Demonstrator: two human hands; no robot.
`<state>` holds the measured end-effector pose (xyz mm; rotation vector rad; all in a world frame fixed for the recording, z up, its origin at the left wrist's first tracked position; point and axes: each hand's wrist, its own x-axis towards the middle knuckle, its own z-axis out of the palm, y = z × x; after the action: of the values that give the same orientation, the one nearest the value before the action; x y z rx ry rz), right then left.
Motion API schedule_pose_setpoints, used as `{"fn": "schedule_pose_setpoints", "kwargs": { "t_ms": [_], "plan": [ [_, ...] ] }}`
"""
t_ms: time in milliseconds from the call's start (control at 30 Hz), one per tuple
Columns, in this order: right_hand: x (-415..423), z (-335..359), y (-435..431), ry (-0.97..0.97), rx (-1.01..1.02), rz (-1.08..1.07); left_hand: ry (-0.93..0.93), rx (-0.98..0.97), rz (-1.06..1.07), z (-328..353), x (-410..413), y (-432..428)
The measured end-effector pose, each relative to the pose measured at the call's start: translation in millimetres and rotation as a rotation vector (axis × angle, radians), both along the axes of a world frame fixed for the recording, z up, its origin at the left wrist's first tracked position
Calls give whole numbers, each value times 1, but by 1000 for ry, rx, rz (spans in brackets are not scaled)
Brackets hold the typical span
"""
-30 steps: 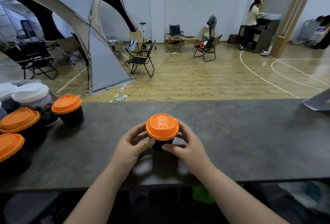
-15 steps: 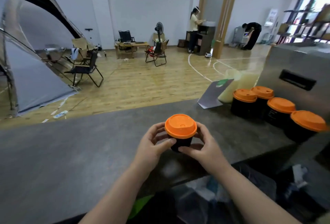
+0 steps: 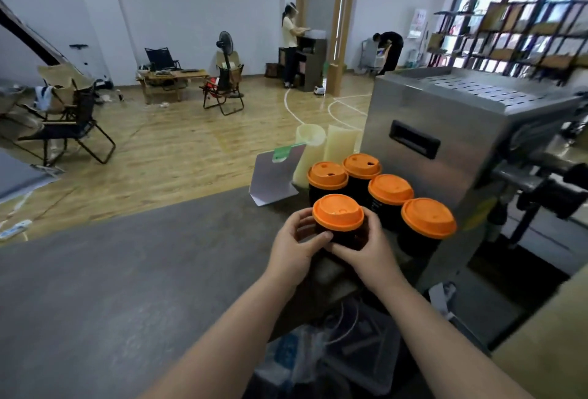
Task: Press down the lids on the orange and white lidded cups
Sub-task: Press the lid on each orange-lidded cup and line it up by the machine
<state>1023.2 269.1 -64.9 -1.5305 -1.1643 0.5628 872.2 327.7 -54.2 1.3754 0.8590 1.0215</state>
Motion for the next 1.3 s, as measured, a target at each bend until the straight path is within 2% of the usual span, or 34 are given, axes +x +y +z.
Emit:
{"fn": "schedule_pose_setpoints", "kwargs": {
  "t_ms": [233, 800, 1033, 1167, 1233, 1300],
  "plan": [
    [20, -6, 15, -14, -9, -159, 41, 3, 11, -4, 43, 9],
    [18, -11, 23, -86, -59, -256, 90, 8, 108, -15, 51, 13],
    [6, -18, 1, -78, 59, -340, 114, -66, 73, -11, 27, 5],
    [-18, -24, -12, -144, 111, -266, 153, -138, 20, -7, -16, 2],
    [-40, -22, -13, -167, 123, -179, 227, -53, 26, -6, -51, 0],
    [-67, -18, -10, -193, 99, -67, 403, 145, 44, -4, -95, -2]
  ]
}}
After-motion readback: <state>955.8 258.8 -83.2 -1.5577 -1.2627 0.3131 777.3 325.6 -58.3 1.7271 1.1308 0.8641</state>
